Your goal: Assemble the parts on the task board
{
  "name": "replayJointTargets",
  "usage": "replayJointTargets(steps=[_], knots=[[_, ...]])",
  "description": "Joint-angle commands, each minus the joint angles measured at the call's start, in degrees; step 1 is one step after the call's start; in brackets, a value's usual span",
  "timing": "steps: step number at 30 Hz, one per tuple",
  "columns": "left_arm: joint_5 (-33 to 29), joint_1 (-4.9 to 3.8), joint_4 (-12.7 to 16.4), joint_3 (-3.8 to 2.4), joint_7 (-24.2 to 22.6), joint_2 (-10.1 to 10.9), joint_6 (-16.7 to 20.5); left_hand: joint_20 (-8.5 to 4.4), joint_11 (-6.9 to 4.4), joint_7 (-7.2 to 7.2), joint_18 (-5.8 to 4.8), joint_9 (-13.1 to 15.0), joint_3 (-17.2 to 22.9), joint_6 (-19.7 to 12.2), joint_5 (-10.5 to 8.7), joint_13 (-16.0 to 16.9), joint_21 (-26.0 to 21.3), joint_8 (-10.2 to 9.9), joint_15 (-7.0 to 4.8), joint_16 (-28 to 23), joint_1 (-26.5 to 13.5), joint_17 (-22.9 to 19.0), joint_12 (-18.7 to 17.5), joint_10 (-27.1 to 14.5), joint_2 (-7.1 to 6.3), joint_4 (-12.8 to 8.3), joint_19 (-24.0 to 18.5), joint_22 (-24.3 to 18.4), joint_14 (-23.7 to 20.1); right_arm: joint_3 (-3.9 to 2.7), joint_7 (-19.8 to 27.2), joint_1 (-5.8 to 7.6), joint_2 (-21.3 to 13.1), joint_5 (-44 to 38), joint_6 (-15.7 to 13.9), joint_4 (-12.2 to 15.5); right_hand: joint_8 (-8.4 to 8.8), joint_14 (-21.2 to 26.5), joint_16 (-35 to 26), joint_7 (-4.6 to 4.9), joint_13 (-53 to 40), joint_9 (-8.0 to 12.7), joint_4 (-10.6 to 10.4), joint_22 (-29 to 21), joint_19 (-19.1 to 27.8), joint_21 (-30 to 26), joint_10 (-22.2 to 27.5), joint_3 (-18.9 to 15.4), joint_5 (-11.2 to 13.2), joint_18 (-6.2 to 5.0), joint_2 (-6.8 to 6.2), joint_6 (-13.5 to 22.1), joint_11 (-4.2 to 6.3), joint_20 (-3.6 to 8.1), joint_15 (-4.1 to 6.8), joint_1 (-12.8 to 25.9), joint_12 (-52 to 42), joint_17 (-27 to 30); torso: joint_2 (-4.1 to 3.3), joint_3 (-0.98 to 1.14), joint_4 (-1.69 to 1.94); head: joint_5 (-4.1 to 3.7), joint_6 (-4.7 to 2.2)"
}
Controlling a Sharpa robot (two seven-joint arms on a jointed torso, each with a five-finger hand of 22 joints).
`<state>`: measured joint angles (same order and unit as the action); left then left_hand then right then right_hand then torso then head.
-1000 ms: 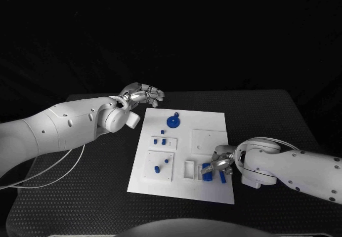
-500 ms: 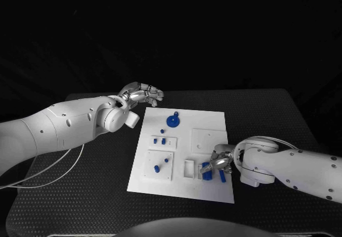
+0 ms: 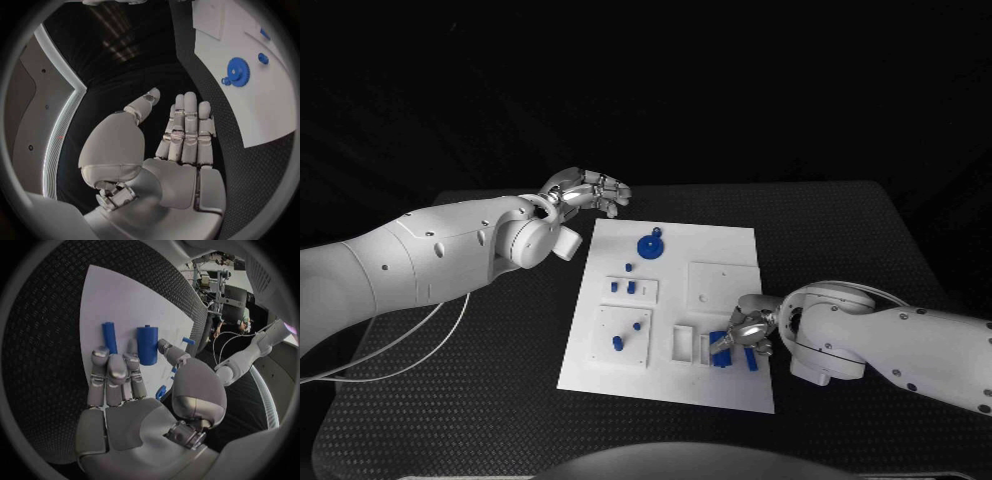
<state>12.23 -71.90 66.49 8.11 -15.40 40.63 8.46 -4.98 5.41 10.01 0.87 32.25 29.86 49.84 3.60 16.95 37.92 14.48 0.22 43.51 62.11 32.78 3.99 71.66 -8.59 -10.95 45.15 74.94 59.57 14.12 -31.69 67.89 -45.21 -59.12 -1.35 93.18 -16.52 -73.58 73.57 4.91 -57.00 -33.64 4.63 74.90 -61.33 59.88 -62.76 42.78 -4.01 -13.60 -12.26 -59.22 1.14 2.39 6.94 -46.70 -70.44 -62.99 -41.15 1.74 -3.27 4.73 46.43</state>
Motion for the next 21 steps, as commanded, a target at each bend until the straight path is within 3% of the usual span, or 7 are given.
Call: replayJointTargets(steps=[1, 11, 21], knots=[[0.3, -0.05, 0.1, -0.03, -0.2, -0.1, -0.7, -0.08, -0.01, -0.19, 1.03, 0.1, 0.0, -0.4, 0.26, -0.1, -0.4, 0.2, 0.39, -0.3, -0.5, 0.1, 0.1, -0.3, -0.13, 0.5, 0.2, 0.8, 0.2, 0.09, -0.9, 0.6, -0.6, 1.9, -1.3, 0.5, -0.73, -0.1, 0.1, 0.04, -0.1, -0.6, 0.2, -0.1, 0.0, 0.2, -0.4, 0.2, 0.0, -1.4, 0.16, -0.6, 0.2, -0.48, 0.14, 0.4, 0.4, 0.3, -0.01, 0.03, -0.04, -0.02, -0.06], [0.4, -0.05, 0.1, -0.02, -0.1, 0.0, -0.8, -0.08, -0.01, -0.19, 1.03, 0.1, 0.0, -0.4, 0.27, -0.1, -0.4, 0.2, 0.38, -0.4, -0.4, 0.1, 0.1, -0.3, -0.18, 0.5, 0.2, 0.9, 0.2, 0.1, -1.4, 3.08, -1.8, 9.8, -0.8, 2.1, -0.61, 0.0, 0.0, 0.0, -0.2, -0.5, 0.3, -0.2, -0.1, 0.2, -0.6, 0.6, 0.1, -1.4, -0.03, -0.7, 0.24, -0.55, 0.2, 1.1, 0.4, 0.6, -0.02, -0.01, -0.07, -0.21, -0.21], [0.5, -0.07, 0.1, -0.02, 0.0, 0.0, -0.9, -0.08, 0.0, -0.19, 1.03, 0.1, 0.0, -0.4, 0.27, -0.1, -0.4, 0.2, 0.39, -0.4, -0.4, 0.2, 0.1, -0.3, -0.25, 0.5, 0.2, 0.9, 0.2, 0.1, -1.7, 3.3, -0.5, 13.7, -0.2, 1.6, -0.44, 0.1, 0.0, 0.03, -0.3, -0.5, 0.4, -0.2, 0.0, 0.2, -0.5, 0.7, 0.1, -1.4, -0.11, -0.7, 0.22, -0.6, 0.2, 1.8, 0.6, 0.7, -0.09, -0.04, 0.05, -0.33, -0.14]])
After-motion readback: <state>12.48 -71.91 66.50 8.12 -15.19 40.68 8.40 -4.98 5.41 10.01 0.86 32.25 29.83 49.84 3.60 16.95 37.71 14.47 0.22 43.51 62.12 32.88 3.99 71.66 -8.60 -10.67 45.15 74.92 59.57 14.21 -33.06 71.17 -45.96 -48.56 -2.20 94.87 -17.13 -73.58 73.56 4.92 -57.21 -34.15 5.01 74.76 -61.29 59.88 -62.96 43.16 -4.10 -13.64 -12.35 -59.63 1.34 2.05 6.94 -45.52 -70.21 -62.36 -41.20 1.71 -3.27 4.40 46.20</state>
